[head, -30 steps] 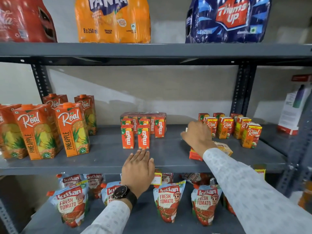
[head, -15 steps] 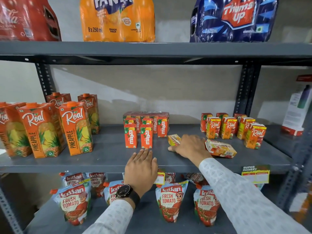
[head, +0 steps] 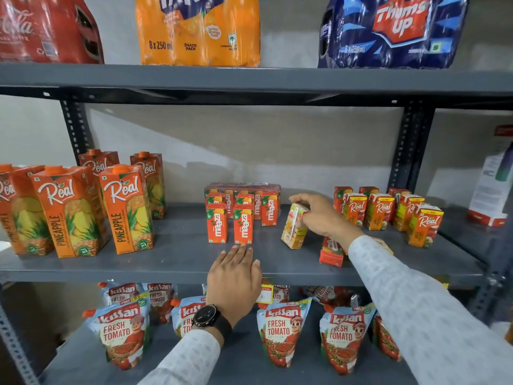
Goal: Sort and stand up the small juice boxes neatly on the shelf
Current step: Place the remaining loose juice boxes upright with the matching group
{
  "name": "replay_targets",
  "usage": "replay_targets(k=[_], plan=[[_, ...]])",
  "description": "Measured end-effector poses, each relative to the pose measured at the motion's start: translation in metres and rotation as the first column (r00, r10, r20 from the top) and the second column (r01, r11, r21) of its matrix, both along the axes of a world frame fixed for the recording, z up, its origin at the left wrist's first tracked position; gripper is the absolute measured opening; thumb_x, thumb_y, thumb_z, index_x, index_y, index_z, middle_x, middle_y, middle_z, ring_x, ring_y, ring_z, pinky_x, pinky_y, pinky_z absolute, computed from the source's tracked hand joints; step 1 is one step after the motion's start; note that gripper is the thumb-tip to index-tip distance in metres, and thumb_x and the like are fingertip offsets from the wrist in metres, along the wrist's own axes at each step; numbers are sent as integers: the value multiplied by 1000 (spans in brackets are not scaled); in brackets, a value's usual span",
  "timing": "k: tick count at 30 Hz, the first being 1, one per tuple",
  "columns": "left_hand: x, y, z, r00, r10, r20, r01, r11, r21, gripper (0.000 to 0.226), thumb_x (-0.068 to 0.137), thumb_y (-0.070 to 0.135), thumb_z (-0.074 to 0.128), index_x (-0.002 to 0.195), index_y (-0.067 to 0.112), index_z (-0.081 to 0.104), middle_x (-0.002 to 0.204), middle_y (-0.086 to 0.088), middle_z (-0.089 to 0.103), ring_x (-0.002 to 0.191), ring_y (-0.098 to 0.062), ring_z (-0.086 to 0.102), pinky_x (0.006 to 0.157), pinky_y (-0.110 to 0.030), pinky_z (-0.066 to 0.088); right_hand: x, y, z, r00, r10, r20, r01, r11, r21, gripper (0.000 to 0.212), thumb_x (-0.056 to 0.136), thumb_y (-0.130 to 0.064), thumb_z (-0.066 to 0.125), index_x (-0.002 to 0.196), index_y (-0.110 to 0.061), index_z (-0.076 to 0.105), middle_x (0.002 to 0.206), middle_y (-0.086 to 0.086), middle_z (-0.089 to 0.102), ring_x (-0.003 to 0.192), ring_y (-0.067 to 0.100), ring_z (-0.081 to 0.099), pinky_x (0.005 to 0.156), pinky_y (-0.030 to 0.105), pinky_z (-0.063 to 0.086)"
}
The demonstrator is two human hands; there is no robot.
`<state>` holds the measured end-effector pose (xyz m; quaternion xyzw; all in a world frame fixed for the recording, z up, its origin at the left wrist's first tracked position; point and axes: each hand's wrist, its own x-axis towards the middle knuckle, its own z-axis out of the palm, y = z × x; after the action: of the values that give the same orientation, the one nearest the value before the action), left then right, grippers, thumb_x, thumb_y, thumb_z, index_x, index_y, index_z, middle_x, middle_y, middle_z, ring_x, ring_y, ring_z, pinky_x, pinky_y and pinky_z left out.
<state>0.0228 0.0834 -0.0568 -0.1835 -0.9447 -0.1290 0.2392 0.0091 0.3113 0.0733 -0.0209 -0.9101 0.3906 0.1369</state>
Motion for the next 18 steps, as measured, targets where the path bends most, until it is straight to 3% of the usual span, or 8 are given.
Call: replay_targets(k=[3,6,10,12,14,18], plan=[[1,0,0,1000,-1,1,1,1000,-1,71,98,52,7,144,21,52,151,2,50,143,-14,40,120,-40,30,2,-10,-8,998,22,-57,-26,998,-65,73,84,13,65,146,-23,53,140,-2,58,122,14,56,95,35,55],[0,1,0,1000,3,0,-3,1000,-2,70,98,51,8,144,20,52,151,2,50,143,-14,40,120,-39,29,2,-22,-28,986,-65,-153,35,981,-190,65,91,8,62,145,-27,51,128,-6,60,102,4,61,78,28,57],[0,1,0,1000,9,6,-9,1000,-7,74,97,53,4,145,22,50,152,3,48,144,-12,38,121,-39,28,-3,-36,-58,968,-190,-164,101,894,-436,71,94,7,58,149,-32,38,133,2,61,111,15,63,91,43,59],[0,1,1,1000,9,6,-9,1000,-11,76,96,54,1,146,22,48,154,4,46,145,-12,36,122,-39,27,-4,-42,-68,966,-210,-151,114,869,-481,82,91,4,65,154,-31,26,134,3,58,110,15,61,87,36,59],[1,2,1,1000,10,5,-10,1000,-15,77,96,54,-1,147,22,47,154,4,45,146,-12,35,122,-38,26,-5,-47,-74,938,-278,-205,162,878,-450,93,83,-8,81,153,-28,23,134,3,55,109,14,60,81,27,55],[0,2,2,1000,14,3,-14,1000,-19,76,96,52,0,147,22,48,154,3,45,145,-12,35,121,-39,27,-11,-51,-84,835,-432,-342,368,899,-237,95,67,-46,93,137,-21,34,135,6,52,122,21,54,91,31,50]])
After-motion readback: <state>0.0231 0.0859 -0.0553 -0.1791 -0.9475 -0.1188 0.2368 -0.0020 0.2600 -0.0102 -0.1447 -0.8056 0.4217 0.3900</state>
